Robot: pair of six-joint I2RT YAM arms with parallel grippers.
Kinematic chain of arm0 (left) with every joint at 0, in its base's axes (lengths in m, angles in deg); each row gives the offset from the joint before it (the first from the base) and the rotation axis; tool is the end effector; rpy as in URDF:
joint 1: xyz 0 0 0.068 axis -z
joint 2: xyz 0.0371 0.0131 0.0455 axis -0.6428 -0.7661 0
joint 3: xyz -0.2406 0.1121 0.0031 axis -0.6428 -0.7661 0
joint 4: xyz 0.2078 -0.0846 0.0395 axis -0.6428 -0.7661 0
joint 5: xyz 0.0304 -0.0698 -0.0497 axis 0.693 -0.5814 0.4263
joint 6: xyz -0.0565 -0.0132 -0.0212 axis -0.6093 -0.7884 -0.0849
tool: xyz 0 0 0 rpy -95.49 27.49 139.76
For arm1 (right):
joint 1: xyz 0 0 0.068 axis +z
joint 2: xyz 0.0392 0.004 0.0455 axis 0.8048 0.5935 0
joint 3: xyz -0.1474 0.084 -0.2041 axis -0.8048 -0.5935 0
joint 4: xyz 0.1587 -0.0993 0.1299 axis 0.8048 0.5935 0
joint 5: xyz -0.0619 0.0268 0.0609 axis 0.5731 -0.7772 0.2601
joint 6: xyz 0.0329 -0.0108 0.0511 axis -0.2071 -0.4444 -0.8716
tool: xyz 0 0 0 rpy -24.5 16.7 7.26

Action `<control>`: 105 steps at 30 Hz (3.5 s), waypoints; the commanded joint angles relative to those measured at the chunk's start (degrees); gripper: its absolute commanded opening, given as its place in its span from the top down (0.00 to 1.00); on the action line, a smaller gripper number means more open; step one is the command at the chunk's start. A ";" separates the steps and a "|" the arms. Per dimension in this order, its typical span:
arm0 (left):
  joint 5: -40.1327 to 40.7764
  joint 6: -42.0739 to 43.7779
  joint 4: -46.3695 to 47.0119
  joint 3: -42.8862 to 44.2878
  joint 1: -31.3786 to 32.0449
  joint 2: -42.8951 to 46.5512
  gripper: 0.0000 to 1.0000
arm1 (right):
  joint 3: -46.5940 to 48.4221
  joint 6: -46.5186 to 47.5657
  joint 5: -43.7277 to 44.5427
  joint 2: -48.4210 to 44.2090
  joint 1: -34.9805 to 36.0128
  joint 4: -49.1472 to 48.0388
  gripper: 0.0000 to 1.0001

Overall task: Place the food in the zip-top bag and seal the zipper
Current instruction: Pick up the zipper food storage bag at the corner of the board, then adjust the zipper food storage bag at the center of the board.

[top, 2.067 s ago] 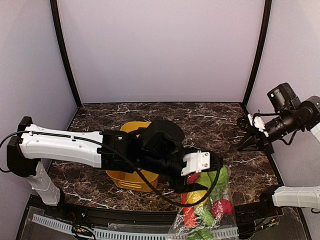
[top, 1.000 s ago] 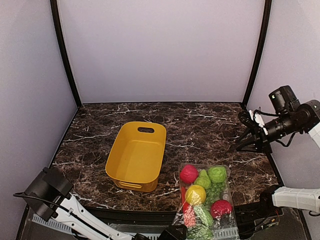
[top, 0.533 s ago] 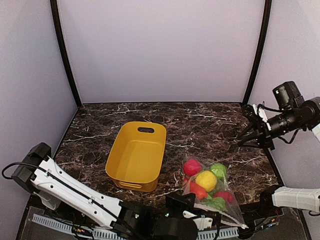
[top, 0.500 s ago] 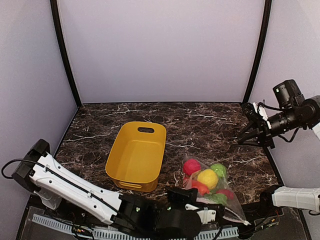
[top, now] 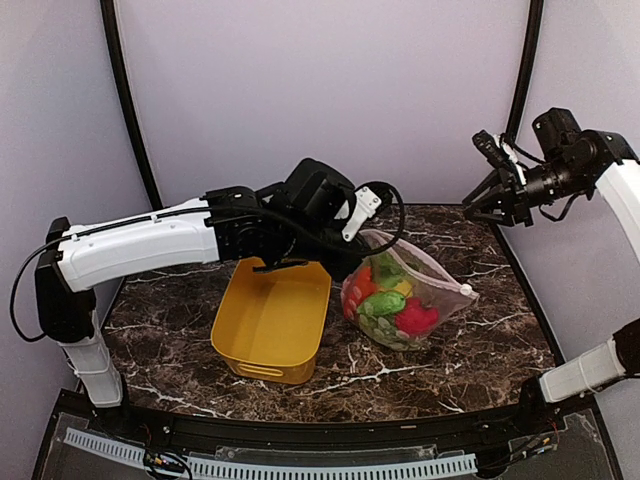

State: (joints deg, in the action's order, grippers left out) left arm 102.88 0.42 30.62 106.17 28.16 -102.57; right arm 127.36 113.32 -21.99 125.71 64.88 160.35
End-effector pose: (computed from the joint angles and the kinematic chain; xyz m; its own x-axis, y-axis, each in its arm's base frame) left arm 0.1591 -0.3578 0.3557 -0.1523 0.4996 -0.8528 0.7891 0.5810 0.1994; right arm 0.1674 0.0685 0.4085 -0.1552 -0.5215 -0.8390 -0.9561 0.2931 -0.0054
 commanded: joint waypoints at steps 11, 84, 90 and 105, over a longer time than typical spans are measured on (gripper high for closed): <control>-22.49 -18.63 8.59 -7.61 -13.47 5.19 0.99 | -15.69 3.08 -18.96 -3.00 -3.16 2.10 0.45; -9.19 -36.42 21.01 -22.99 -14.98 11.77 0.99 | -22.18 -26.01 12.10 -3.60 25.28 -33.89 1.00; -10.18 -35.47 22.91 -24.26 -15.02 12.48 0.96 | -19.27 -21.44 9.68 -5.40 23.43 -30.00 1.00; -26.73 -19.16 22.38 -27.24 -14.92 17.14 0.84 | -10.58 -12.13 10.65 -2.62 10.53 -26.87 1.00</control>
State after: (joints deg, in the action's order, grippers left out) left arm 83.42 -26.05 52.35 81.12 13.45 -88.78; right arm 113.76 99.12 -10.54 121.56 77.67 134.64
